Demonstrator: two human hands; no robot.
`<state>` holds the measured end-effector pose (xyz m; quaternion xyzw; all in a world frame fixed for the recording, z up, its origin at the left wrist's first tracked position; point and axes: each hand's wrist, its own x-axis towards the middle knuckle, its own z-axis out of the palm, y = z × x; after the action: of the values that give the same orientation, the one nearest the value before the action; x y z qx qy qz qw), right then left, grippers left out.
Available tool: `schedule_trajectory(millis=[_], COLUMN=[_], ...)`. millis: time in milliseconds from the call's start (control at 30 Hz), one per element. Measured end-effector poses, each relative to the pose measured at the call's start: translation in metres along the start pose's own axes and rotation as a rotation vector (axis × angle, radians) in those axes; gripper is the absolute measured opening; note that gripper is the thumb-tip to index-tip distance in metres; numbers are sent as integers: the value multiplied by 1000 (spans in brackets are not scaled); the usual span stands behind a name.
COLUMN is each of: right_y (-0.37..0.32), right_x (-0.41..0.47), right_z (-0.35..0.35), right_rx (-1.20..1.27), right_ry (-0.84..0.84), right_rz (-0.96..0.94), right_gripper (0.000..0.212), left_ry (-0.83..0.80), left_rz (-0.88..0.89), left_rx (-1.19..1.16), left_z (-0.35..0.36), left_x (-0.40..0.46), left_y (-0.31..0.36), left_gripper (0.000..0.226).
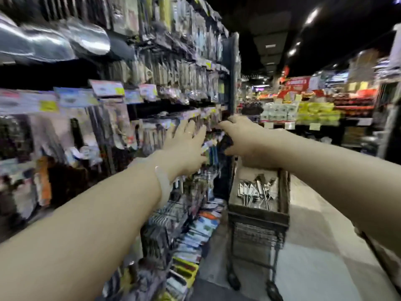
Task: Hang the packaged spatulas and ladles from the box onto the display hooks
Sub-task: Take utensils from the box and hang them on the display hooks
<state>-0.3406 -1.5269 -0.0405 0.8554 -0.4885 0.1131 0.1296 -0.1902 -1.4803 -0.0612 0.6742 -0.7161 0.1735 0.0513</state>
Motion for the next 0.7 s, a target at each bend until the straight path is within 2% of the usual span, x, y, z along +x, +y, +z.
schedule_trajectory(millis=[100,333,700], right_y=[46,118,234], right_x=[15,77,205], right_z=[35,132,258], right_rx=[4,32,82], right_ry=[-62,-195,-370], right_rz=[55,186,415], right_gripper=[54,58,61], left_ry=[-81,-241,-340], left_rz=[51,191,313], left_rx=[-34,-93,-332], left_z=[43,146,268], left_x=[43,160,369], left_y=[29,62,79], left_gripper=[78,77,69])
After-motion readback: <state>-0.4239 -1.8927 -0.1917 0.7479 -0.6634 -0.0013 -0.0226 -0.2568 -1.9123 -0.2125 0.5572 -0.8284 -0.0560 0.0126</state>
